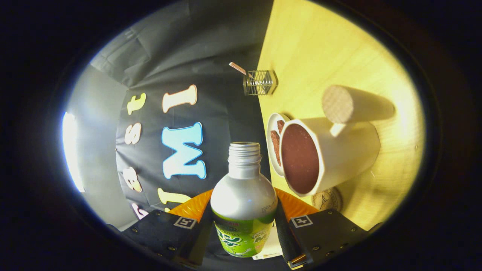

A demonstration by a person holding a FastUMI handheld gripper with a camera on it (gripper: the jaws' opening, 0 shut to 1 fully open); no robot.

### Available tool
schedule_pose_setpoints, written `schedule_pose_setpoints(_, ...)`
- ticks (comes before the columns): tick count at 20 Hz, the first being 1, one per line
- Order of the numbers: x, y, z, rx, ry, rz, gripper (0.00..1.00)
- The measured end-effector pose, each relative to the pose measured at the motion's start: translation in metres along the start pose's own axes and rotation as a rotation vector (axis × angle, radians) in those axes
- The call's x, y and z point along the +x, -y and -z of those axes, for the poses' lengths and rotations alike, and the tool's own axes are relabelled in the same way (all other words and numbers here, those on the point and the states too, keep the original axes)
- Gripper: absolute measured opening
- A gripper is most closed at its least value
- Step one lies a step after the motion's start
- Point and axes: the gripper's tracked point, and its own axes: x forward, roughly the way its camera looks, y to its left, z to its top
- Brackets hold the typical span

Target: Take the bottle from table, then pour the juice into the cup, finally place the bottle on the coaster

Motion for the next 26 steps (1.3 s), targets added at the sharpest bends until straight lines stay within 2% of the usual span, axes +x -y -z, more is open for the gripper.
schedule_pose_setpoints(3, 0.003, -0.004, -0.002, -0.042, -0.011, -0.016, 0.76)
schedule_pose_setpoints(9, -0.004, 0.001, 0.02, -0.275, -0.052, 0.027, 0.76)
schedule_pose_setpoints(11, -0.007, -0.005, 0.025, -0.421, -0.047, 0.029, 0.76)
schedule_pose_setpoints(17, -0.005, -0.034, 0.02, -0.985, 0.011, 0.081, 0.76)
schedule_pose_setpoints(21, -0.013, -0.045, 0.037, -1.177, 0.009, 0.055, 0.76)
schedule_pose_setpoints(26, -0.023, -0.067, 0.037, -1.488, 0.102, 0.092, 0.76)
